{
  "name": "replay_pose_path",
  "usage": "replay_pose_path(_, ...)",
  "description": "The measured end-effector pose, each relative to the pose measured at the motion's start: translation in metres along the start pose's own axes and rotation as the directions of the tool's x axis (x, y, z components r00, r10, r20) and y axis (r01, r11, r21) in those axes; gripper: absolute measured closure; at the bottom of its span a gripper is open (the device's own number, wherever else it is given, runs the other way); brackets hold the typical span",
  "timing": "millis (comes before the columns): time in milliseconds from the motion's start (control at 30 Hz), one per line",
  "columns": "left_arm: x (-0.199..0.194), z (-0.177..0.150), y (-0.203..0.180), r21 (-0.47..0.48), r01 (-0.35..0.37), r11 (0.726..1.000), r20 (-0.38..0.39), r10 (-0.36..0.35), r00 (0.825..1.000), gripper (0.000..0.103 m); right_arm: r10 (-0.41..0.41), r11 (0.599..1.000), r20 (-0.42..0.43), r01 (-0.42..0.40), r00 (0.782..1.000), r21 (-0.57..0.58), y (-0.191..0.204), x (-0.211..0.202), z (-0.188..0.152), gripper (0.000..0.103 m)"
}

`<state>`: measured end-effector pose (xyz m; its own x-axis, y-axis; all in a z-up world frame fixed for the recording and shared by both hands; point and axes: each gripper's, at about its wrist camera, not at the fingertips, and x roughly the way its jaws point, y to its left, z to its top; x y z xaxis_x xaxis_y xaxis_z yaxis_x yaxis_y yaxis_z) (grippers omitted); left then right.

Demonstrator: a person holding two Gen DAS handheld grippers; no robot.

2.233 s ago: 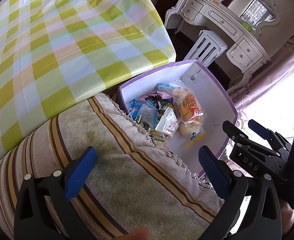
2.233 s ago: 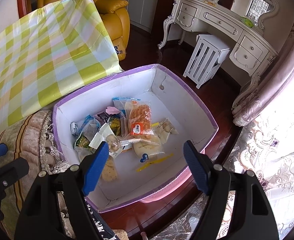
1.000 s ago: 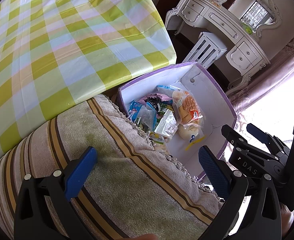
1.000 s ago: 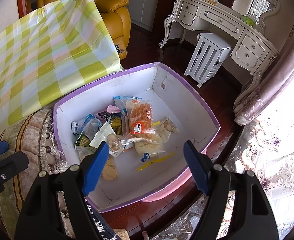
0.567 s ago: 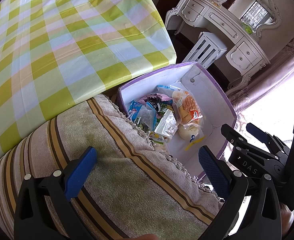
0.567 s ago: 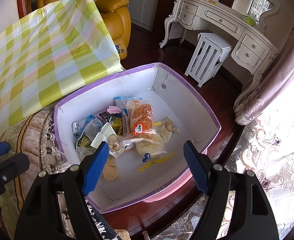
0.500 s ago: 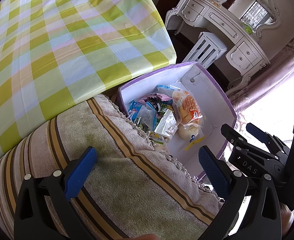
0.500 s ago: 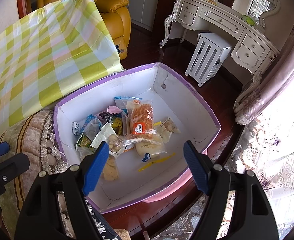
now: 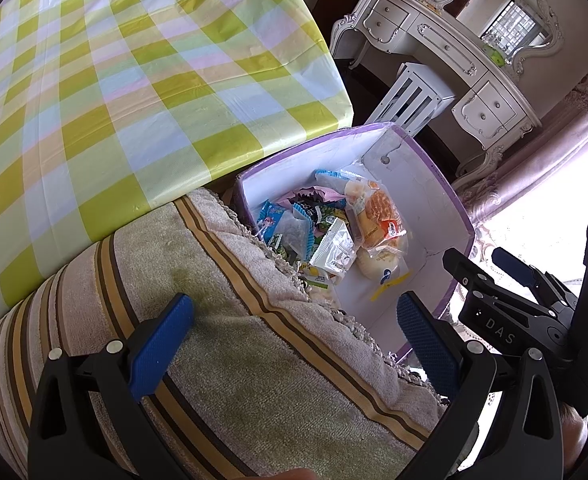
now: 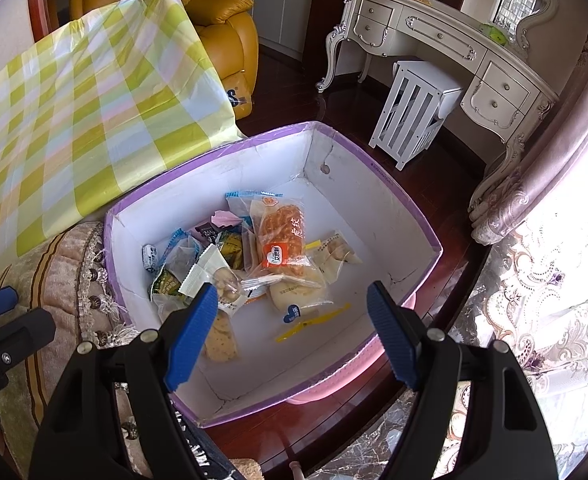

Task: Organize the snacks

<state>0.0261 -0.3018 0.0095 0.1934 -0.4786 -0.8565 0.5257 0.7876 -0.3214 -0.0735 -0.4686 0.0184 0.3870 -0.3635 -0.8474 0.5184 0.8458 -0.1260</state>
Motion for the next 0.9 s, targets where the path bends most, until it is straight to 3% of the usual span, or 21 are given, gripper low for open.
replay_pose_path(500, 0.001, 0.002, -0.004, 0.03, 0.026, 0.999, 0.017, -0.027, 1.0, 0.004, -0.032, 0.998, -0.032, 0.033, 0.999, 0.049, -0.019, 0.007, -0.004, 0.026)
replay_pose_path(733, -0.003, 0.003, -0.008, 0.051, 0.024, 0.998, 0.031, -0.026, 0.999, 0.004, -0.002, 0.999, -0.026, 0.003, 1.0, 0.042, -0.015, 0.004, -0.002, 0.026)
replay_pose_path(800, -0.015, 0.003, -0.005, 0.036, -0.016, 0.999, 0.062, 0.013, 0.998, 0.004, 0.025, 0.999, -0.007, -0.025, 1.0, 0.036, -0.009, -0.003, 0.001, 0.026)
replay_pose_path(900, -0.046, -0.004, 0.018, -0.024, -0.158, 0.987, 0.114, 0.16, 0.981, 0.004, 0.11, 0.994, 0.028, -0.11, 0.994, 0.017, 0.01, -0.019, 0.008, 0.024)
